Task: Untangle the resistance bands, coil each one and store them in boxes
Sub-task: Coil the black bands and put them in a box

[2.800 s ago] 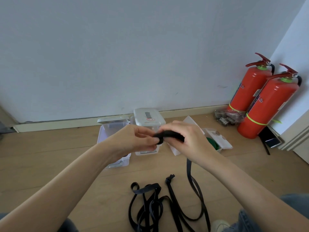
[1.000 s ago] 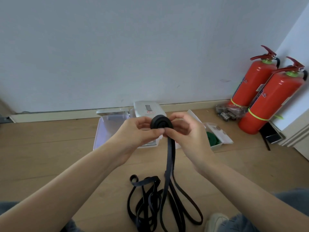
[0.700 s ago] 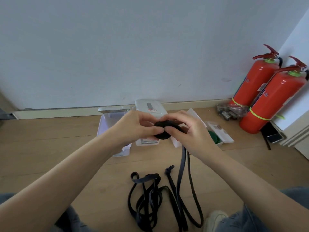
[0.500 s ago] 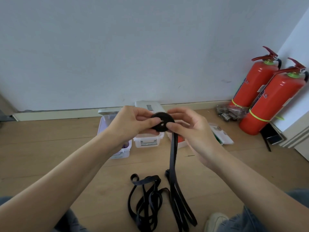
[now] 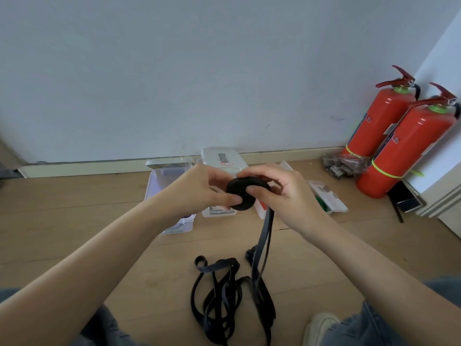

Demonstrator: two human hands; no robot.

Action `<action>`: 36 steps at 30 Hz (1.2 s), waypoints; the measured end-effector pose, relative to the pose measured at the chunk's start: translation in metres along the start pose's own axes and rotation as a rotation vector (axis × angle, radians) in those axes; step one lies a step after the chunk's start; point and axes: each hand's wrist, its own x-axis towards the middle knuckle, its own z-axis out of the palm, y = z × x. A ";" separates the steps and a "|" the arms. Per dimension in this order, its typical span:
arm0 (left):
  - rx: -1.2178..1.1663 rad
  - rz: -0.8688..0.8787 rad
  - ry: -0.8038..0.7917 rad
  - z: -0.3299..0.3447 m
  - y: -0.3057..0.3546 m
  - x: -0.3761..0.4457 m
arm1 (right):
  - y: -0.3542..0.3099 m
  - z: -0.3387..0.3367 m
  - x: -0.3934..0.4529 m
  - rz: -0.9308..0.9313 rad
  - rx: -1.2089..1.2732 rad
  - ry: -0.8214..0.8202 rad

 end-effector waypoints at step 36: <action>-0.573 -0.028 0.194 0.004 -0.007 0.008 | 0.005 0.004 0.002 0.216 0.571 0.145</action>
